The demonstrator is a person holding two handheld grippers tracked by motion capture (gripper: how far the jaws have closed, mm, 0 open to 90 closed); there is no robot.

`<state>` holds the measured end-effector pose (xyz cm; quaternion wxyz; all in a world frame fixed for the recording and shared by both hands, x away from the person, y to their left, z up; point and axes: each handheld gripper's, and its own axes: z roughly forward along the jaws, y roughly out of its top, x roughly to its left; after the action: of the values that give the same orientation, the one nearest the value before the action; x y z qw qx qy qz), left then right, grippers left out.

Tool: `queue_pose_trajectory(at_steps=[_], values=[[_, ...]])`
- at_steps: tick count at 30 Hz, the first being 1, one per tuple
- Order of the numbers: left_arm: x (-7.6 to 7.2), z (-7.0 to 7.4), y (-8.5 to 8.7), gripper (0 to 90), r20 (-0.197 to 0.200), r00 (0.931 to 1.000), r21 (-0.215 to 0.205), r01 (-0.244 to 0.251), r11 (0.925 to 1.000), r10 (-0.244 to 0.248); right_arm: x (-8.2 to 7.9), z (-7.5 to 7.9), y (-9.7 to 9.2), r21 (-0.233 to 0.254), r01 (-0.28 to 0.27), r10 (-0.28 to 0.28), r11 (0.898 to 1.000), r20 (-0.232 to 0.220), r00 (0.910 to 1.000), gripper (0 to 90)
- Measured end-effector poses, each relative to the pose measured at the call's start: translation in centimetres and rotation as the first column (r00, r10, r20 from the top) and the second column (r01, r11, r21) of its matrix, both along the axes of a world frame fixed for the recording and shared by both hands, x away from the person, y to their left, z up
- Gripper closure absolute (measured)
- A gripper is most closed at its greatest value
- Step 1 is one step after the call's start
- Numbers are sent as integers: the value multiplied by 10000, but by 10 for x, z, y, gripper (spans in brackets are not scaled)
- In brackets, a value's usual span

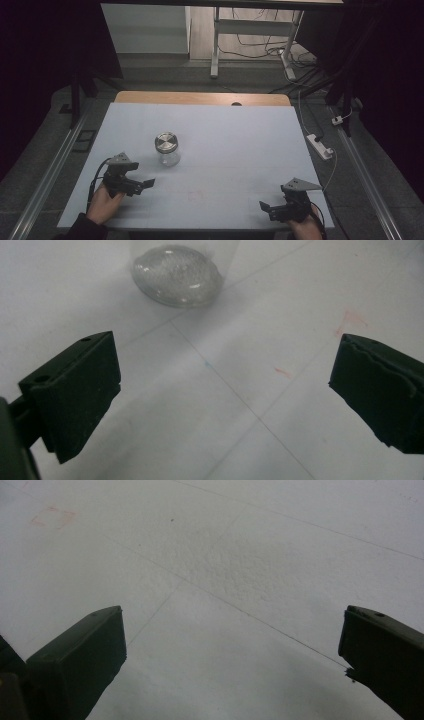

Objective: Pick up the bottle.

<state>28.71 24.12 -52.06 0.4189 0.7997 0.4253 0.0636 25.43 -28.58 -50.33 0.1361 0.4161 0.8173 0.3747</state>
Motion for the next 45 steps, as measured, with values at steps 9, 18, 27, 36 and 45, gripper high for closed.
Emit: queue_pose_trajectory(at_steps=[9, 18, 27, 36, 45], values=[[23, 1, -13, 15, 168, 9999, 530, 28, 9986, -37, 0, 0, 0, 0, -40, 40, 10000, -25, 10000, 0], [42, 1, -26, 7, 445, 9988, 919, 178, 9956, -220, 0, 0, 0, -33, -115, 115, 9999, -39, 9999, 0], [59, 0, -31, 0, 523, 9982, 441, 280, 9986, -303, 1, 0, 1, -40, -155, 154, 9999, -87, 9998, 0], [77, 2, -46, 0, 976, 9937, 747, 477, 9961, -550, 1, 0, 1, -13, -164, 164, 9999, -135, 9998, 0], [87, 2, -52, 0, 1041, 9933, 849, 422, 9955, -510, 1, -1, 1, -24, -184, 183, 9998, -133, 9997, 0]])
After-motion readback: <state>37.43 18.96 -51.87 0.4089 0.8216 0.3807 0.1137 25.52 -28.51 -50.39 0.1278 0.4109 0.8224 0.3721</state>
